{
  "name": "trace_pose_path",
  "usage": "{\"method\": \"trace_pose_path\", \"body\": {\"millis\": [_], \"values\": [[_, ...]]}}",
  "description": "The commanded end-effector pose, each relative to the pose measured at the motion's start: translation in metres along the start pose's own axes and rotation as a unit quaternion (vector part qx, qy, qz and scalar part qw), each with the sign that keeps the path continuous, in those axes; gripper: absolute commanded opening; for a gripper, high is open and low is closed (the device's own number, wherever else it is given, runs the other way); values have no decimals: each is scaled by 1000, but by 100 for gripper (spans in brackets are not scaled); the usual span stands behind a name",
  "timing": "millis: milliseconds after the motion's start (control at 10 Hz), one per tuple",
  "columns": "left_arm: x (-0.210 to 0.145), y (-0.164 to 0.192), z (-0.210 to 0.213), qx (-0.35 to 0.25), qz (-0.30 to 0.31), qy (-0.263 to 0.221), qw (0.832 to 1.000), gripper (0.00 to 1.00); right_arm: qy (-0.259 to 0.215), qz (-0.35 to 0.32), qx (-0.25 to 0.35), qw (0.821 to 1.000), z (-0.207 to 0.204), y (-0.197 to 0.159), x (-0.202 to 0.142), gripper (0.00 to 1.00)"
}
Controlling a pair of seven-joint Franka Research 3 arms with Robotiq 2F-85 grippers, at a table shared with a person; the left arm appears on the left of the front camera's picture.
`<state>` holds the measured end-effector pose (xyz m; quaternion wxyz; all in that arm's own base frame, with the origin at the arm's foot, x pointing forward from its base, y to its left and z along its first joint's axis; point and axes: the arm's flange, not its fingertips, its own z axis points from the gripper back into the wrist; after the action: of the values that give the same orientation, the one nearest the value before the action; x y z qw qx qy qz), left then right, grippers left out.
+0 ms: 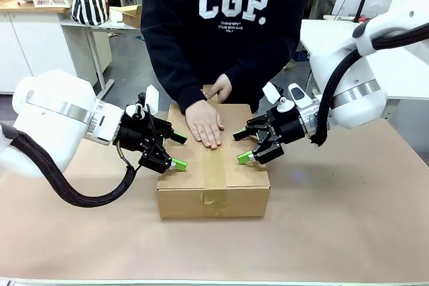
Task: Pack the gift set into the box.
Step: Press and hold the closed box until the human finishes sealing it.
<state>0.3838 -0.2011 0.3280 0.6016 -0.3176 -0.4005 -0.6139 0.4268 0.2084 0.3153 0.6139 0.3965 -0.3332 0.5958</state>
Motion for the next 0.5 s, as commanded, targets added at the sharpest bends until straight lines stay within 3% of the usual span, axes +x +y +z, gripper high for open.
{"method": "trace_pose_path", "body": {"millis": [0, 400], "values": [[1, -2, -2, 5, -2, 2, 1000, 100, 3, -1, -2, 1000, 0, 0, -2, 100], [1, -2, -2, 5, -2, 2, 1000, 100, 3, -1, -2, 1000, 0, 0, -2, 100]]}}
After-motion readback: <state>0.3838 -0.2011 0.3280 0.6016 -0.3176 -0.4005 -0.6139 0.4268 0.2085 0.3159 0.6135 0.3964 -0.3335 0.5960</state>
